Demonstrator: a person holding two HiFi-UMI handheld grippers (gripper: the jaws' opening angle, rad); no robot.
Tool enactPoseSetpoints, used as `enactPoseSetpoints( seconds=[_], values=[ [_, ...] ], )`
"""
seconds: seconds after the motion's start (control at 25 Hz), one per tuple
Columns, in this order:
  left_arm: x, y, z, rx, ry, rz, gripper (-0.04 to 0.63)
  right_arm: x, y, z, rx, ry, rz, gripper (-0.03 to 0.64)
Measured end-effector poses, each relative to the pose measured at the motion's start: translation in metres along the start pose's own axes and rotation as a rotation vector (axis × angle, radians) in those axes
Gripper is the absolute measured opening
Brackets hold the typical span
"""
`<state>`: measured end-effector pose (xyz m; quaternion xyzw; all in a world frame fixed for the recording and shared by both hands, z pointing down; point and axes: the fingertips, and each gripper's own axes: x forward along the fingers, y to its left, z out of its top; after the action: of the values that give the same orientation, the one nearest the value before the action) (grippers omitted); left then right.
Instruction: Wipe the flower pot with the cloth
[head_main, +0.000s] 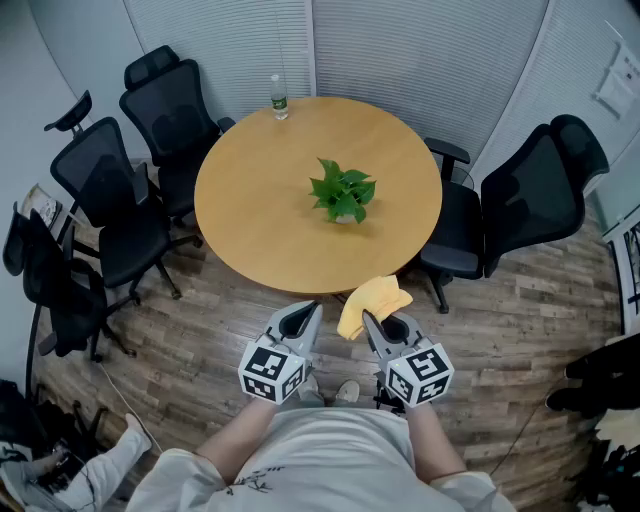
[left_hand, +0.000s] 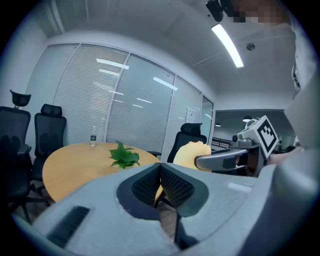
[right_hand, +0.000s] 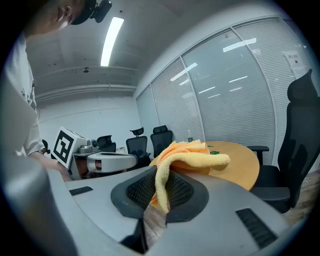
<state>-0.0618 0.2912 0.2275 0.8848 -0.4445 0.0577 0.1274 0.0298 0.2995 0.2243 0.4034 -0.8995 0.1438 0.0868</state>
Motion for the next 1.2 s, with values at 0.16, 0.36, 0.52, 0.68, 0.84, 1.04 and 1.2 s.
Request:
enactPoseSetpoints(
  seconds=[0.16,0.36,0.52,0.68,0.84,1.04,1.2],
  values=[
    [0.003,0.002,0.002,0.004,-0.004,0.0,0.011,0.001,-0.005,0.0,-0.001,-0.002,-0.006,0.043],
    [0.005,0.001,0.003,0.008,-0.006,0.002,0.011,-0.002,-0.005,0.002,-0.014,-0.006,0.0,0.043],
    [0.011,-0.007,0.005,0.017,-0.01,-0.004,0.011,-0.007,-0.011,0.003,-0.012,-0.014,0.002,0.043],
    [0.013,-0.015,0.004,0.014,-0.013,-0.006,0.011,-0.018,-0.014,0.004,-0.018,-0.033,0.018,0.043],
    [0.018,-0.023,0.01,0.042,-0.012,-0.006,0.011,-0.03,-0.023,0.005,-0.023,-0.051,0.024,0.043],
    [0.018,-0.038,0.007,0.053,-0.027,0.004,0.011,-0.045,-0.037,-0.001,-0.012,-0.063,0.015,0.044],
    [0.018,-0.04,0.0,0.045,-0.019,0.02,0.011,-0.048,-0.043,-0.009,0.005,-0.048,0.017,0.044]
  ],
)
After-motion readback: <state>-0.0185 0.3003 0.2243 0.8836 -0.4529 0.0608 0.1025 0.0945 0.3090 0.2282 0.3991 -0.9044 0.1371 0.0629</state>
